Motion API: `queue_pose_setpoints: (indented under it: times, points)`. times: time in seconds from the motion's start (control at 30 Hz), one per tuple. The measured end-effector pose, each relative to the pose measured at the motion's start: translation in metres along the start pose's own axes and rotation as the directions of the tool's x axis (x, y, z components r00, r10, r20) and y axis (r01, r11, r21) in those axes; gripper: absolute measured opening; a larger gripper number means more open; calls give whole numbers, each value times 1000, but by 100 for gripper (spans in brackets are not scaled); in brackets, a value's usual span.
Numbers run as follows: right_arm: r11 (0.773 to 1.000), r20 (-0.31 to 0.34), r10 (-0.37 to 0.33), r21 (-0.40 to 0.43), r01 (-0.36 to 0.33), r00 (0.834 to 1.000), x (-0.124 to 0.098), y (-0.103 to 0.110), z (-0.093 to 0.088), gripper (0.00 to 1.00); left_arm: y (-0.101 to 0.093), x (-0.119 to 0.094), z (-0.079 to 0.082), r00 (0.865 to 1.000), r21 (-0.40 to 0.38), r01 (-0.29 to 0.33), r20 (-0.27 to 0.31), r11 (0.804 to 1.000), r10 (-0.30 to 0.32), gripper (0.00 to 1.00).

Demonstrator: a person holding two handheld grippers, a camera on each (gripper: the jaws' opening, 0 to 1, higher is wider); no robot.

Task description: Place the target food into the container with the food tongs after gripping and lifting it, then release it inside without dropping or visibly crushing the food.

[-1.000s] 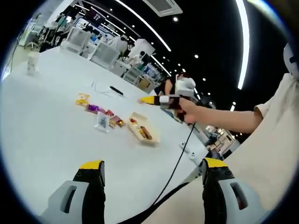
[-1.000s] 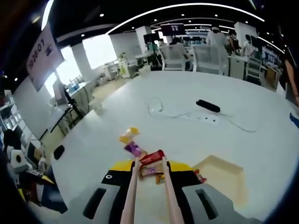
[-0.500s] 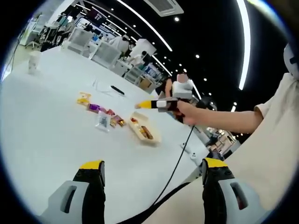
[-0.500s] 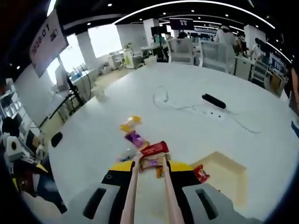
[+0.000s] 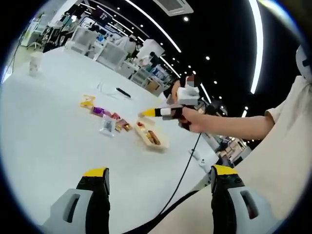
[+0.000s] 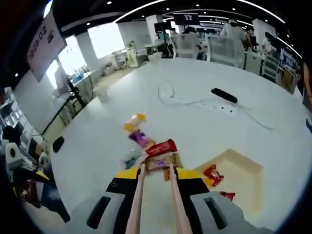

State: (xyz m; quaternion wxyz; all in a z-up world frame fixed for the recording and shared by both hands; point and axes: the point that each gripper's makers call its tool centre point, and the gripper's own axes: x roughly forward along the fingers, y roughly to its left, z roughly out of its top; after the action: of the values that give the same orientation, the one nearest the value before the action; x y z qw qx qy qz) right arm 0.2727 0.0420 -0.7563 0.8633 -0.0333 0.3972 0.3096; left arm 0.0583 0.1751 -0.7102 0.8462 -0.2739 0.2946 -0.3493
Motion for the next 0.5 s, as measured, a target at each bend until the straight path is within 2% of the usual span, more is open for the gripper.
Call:
queue_pose_setpoints:
  times: [0.5]
  points:
    - [1000,-48,4,13,-3,999,11,1,-14,26,2,8,5,1000,1,5,-14,1000,-5,86]
